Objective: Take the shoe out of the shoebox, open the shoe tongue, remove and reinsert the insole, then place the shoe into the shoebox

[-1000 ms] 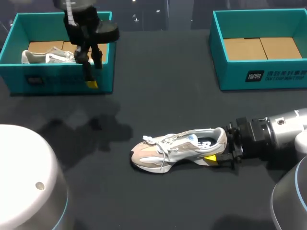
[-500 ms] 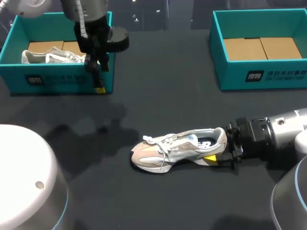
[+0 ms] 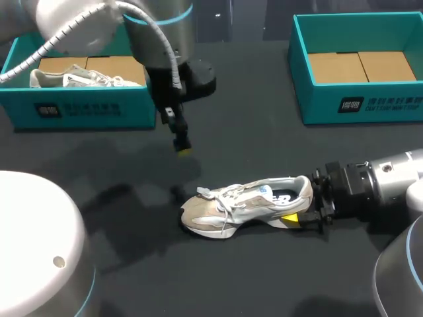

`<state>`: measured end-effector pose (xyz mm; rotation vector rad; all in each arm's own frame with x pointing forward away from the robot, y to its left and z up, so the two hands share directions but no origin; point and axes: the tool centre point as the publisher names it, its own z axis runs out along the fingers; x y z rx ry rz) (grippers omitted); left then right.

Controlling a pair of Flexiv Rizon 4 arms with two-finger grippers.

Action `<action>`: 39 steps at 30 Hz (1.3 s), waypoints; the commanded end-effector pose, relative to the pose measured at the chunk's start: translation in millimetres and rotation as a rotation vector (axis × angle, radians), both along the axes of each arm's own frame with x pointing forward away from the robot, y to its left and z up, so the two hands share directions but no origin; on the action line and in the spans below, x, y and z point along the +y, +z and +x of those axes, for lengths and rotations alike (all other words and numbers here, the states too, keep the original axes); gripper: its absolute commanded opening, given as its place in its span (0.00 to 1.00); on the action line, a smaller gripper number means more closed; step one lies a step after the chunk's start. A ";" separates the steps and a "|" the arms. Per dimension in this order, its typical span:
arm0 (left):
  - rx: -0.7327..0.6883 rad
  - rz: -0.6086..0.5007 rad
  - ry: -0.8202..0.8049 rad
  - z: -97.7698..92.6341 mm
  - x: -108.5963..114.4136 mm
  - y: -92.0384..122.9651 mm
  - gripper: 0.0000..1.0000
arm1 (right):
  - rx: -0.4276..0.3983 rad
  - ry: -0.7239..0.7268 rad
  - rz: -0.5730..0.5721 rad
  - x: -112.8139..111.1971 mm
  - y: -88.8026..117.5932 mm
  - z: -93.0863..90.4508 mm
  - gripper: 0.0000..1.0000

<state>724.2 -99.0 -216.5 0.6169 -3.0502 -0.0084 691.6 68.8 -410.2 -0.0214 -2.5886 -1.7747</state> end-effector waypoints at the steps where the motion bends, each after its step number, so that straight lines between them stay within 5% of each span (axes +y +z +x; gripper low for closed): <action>1: -0.035 0.090 0.266 -9.4 -37.1 -9.0 1.00 | -0.001 -0.001 -0.003 3.2 -1.3 -1.1 0.00; 5: -0.098 0.090 0.387 -20.5 -59.4 -16.7 1.00 | -0.001 -0.001 -0.003 3.2 -1.3 -1.1 0.00; 19: -0.098 0.090 0.387 -20.5 -59.4 -16.7 1.00 | -0.001 -0.001 -0.003 3.2 -1.3 -1.1 0.00; 27: -0.092 0.146 0.653 -49.3 -94.8 -24.3 1.00 | -0.001 -0.001 -0.003 3.2 -1.3 -1.1 0.00; 35: -0.019 0.235 1.145 -37.4 -130.3 -40.5 1.00 | -0.001 -0.001 -0.003 3.2 -1.3 -1.1 0.00; 39: -0.019 0.235 1.145 -37.4 -130.3 -40.5 1.00 | -0.001 -0.001 -0.003 3.2 -1.3 -1.1 0.00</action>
